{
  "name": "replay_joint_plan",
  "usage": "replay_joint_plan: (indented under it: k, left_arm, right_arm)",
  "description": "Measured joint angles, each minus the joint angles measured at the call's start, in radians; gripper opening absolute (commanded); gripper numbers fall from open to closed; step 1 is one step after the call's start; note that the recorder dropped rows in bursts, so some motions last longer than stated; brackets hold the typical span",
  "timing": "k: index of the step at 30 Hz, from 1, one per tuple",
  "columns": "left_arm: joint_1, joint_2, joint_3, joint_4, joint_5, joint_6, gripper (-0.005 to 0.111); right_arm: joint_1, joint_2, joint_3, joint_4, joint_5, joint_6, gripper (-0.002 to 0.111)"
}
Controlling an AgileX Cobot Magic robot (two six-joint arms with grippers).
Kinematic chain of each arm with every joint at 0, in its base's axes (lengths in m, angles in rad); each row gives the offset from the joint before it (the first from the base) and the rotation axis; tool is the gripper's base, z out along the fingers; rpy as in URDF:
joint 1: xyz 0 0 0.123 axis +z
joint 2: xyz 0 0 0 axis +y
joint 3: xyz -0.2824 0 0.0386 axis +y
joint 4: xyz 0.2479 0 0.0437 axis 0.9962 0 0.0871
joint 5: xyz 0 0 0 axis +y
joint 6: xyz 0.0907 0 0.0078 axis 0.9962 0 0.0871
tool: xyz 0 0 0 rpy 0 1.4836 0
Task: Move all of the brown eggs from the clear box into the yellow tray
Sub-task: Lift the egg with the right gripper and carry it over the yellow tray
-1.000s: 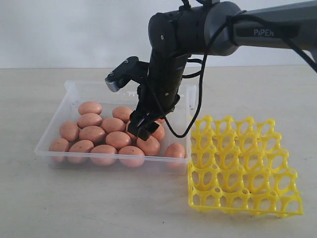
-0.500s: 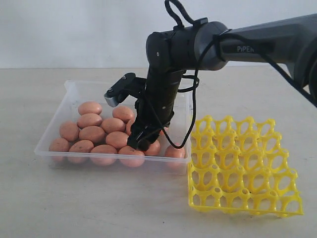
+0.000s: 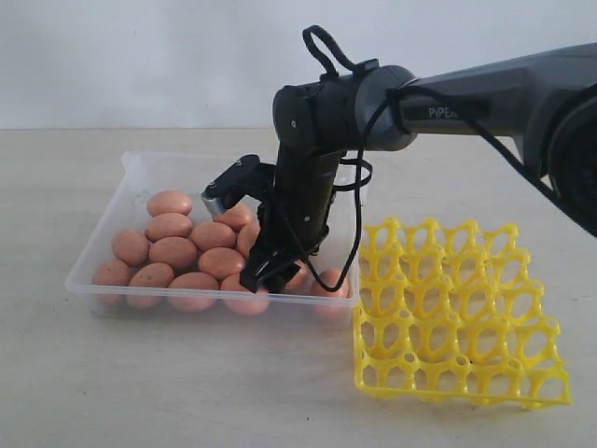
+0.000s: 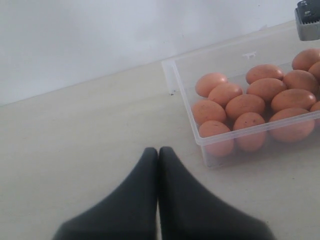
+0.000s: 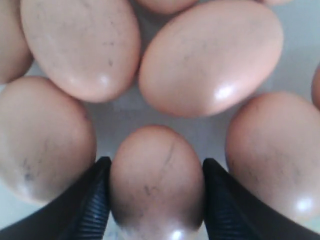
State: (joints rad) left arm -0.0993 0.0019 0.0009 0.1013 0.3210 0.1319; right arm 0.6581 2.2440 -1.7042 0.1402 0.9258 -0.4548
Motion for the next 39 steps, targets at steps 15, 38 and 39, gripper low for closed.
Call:
replay_joint_plan:
  k: [15, 38, 39]
  left_arm:
    - [0.0, 0.0, 0.0, 0.0, 0.0, 0.0, -0.004]
    - [0.0, 0.0, 0.0, 0.0, 0.0, 0.0, -0.004]
    - [0.0, 0.0, 0.0, 0.0, 0.0, 0.0, -0.004]
  right_arm:
    - [-0.018, -0.726, 0.878, 0.059, -1.014, 0.362, 0.0]
    - [-0.656, -0.367, 0.733, -1.787, -2.13, 1.862, 0.0]
    - [-0.656, -0.358, 0.733, -1.786, -2.13, 1.862, 0.0]
